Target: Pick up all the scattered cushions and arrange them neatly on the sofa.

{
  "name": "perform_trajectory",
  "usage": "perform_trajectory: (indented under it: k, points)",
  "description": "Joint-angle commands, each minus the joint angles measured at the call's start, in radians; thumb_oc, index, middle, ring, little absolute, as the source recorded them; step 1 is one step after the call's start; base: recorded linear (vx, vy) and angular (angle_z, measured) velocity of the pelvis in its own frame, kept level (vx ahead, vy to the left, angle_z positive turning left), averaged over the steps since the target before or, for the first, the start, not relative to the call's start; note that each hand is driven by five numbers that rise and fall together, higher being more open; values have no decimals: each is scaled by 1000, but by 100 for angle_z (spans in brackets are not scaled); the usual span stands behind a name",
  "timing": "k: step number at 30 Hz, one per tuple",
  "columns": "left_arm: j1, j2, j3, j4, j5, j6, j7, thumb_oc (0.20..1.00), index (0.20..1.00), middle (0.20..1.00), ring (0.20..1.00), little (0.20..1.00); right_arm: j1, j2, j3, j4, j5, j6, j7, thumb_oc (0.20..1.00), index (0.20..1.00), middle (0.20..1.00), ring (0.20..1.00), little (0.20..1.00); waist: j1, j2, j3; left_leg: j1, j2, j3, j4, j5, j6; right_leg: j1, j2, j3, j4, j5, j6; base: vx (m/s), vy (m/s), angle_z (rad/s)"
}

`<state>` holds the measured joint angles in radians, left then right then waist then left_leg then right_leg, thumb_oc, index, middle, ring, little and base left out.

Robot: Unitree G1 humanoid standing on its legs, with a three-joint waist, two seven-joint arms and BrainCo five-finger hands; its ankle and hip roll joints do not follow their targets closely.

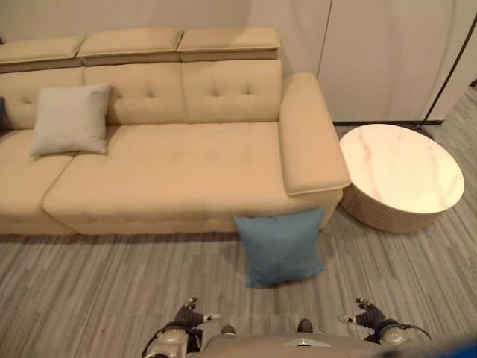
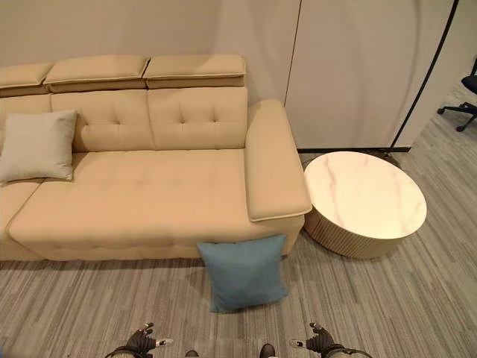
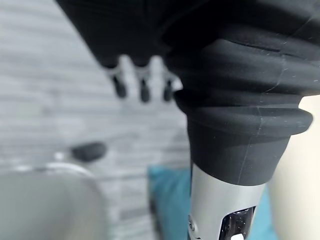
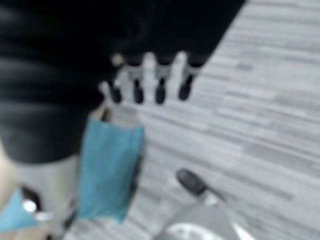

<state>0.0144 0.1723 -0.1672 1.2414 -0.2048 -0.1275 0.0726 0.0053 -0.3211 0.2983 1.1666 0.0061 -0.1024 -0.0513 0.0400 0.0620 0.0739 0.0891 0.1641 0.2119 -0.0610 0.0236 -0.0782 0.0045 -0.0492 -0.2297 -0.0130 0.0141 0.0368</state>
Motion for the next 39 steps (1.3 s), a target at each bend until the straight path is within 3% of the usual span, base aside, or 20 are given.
perform_trajectory:
  k: [1,7,9,10,11,12,17,20,23,25,26,30,33,35,36,39]
  points:
    - [-43,31,-2,44,27,-13,13,1000,1000,1000,1000,1000,-43,28,11,46,14,-19,-12,1000,1000,1000,1000,1000,1,-104,-6,25,-94,43,-26,34,-7,159,-53,-106,-74,-24,108,-22,4,4]
    - [-63,40,-20,35,33,-8,15,1000,1000,1000,1000,1000,-48,20,4,43,20,-18,-21,1000,1000,1000,1000,1000,-12,-110,17,-1,-82,16,9,38,-19,156,-45,-107,-61,-35,87,-41,-44,5]
    - [-85,43,-35,17,16,-12,15,1000,1000,1000,1000,1000,-51,9,4,35,34,-20,-22,1000,1000,1000,1000,1000,-18,-118,54,-100,-56,-11,151,65,-49,149,-39,-110,-52,-51,61,-139,-111,24]
    - [-86,43,-35,17,16,-12,15,1000,1000,1000,1000,1000,-51,8,4,35,34,-20,-22,1000,1000,1000,1000,1000,-20,-118,53,-105,-55,-14,156,64,-49,148,-38,-113,-52,-51,60,-138,-124,49]
    - [-105,39,-47,11,2,-12,8,1000,1000,1000,1000,1000,-55,0,6,31,37,-20,-23,1000,1000,1000,1000,1000,-23,-130,81,-175,-40,-24,270,102,-73,148,-32,-118,-46,-57,41,-101,-95,69]
    - [-108,38,-50,11,-2,-13,7,1000,1000,1000,1000,1000,-57,-1,8,30,40,-18,-23,1000,1000,1000,1000,1000,-24,-130,82,-188,-36,-33,277,106,-74,146,-29,-122,-47,-58,39,-93,-94,77]
    - [-107,34,-56,18,-1,-12,8,1000,1000,1000,1000,1000,-61,2,13,37,42,-14,-18,1000,1000,1000,1000,1000,-20,-138,59,-197,-82,-27,169,48,-27,138,-32,-95,-30,-69,59,110,82,3]
    - [-89,59,-26,26,0,-11,13,1000,1000,1000,1000,1000,-80,35,28,37,21,-9,-13,1000,1000,1000,1000,1000,10,-160,42,-124,-120,10,130,-20,37,96,-80,-50,98,-82,108,247,310,-104]
    - [-86,67,-12,22,-3,-8,13,1000,1000,1000,1000,1000,-90,44,33,32,17,-7,-10,1000,1000,1000,1000,1000,30,-162,45,-104,-125,31,117,-32,53,43,-107,-47,187,-60,138,49,141,-89]
    - [-90,83,-9,19,-7,-11,19,1000,1000,1000,1000,1000,-104,50,47,11,17,-10,-7,1000,1000,1000,1000,1000,33,-165,71,-77,-141,7,105,-39,81,-46,-116,-11,324,15,168,69,164,-64]
    - [-90,84,-8,22,-2,-10,18,1000,1000,1000,1000,1000,-110,51,49,1,17,-11,-8,1000,1000,1000,1000,1000,35,-159,79,-72,-142,1,107,-46,93,-66,-120,-19,366,20,167,90,173,-27]
    - [-83,92,0,29,9,-9,15,1000,1000,1000,1000,1000,-105,51,58,-9,9,-11,-3,1000,1000,1000,1000,1000,50,-162,72,-39,-162,-8,82,-68,96,-61,-156,-72,260,16,142,143,38,-13]
    - [-87,89,4,33,9,-11,14,1000,1000,1000,1000,1000,-111,50,61,-14,4,-10,-3,1000,1000,1000,1000,1000,51,-164,71,-30,-163,-15,70,-72,87,-80,-169,-69,145,50,143,134,-59,2]
    - [-92,87,7,37,14,-11,16,1000,1000,1000,1000,1000,-117,50,63,-26,7,-11,-2,1000,1000,1000,1000,1000,43,-164,75,-16,-164,-30,65,-80,80,-108,-176,-33,68,91,155,204,-79,-8]
    - [-95,87,6,33,9,-13,20,1000,1000,1000,1000,1000,-116,50,63,-35,9,-9,0,1000,1000,1000,1000,1000,26,-167,79,-3,-170,-51,71,-92,79,-134,-168,31,54,112,164,303,-114,3]
    - [-94,83,2,41,10,-17,16,1000,1000,1000,1000,1000,-102,48,63,-38,10,-10,7,1000,1000,1000,1000,1000,5,-171,77,19,-172,-71,74,-109,71,-122,-150,75,55,103,159,223,-94,42]
